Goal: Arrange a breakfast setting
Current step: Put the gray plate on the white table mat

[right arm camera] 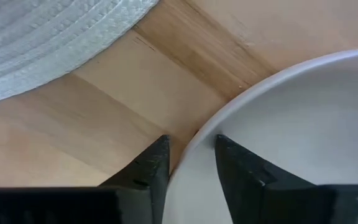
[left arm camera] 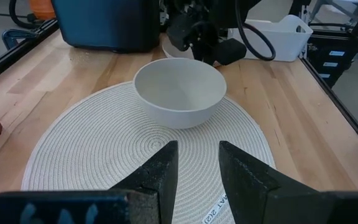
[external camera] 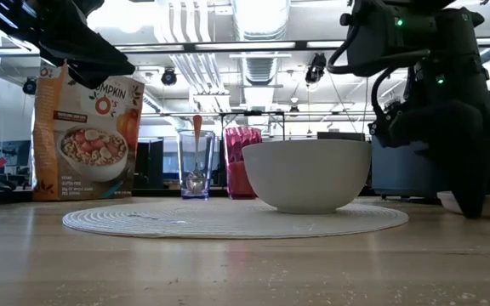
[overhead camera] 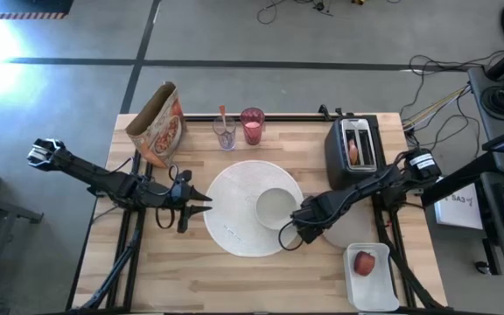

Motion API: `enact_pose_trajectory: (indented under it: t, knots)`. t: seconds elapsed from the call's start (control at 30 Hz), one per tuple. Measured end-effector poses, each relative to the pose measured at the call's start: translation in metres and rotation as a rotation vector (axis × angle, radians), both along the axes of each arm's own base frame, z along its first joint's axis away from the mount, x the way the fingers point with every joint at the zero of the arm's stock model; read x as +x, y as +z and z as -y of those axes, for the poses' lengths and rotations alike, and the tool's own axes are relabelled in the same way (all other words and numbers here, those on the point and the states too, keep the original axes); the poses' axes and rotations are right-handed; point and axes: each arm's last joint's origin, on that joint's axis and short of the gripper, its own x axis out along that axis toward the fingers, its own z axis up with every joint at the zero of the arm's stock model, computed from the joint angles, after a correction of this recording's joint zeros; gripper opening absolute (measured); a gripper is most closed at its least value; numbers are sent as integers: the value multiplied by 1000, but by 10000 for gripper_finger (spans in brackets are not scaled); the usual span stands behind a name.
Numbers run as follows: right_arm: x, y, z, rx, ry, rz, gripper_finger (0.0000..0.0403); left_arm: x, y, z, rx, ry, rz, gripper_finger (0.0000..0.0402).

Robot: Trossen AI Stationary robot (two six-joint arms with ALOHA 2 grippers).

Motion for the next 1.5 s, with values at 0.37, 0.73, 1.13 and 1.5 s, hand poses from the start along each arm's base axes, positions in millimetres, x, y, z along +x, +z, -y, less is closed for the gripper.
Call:
enact_pose_trajectory:
  t: [0.37,0.73,1.13,1.5]
  knots:
    - [0,2,-2,57,63,-12,21,0,0,0,-1,1,3,100]
    - [-4,20,-4,152,92,47,13,0,1,0,-4,3,14,100]
    - [-22,75,1,201,209,287,12,1,3,0,9,-5,33,100]
    - [-50,121,8,247,326,509,10,4,16,2,133,-98,69,100]
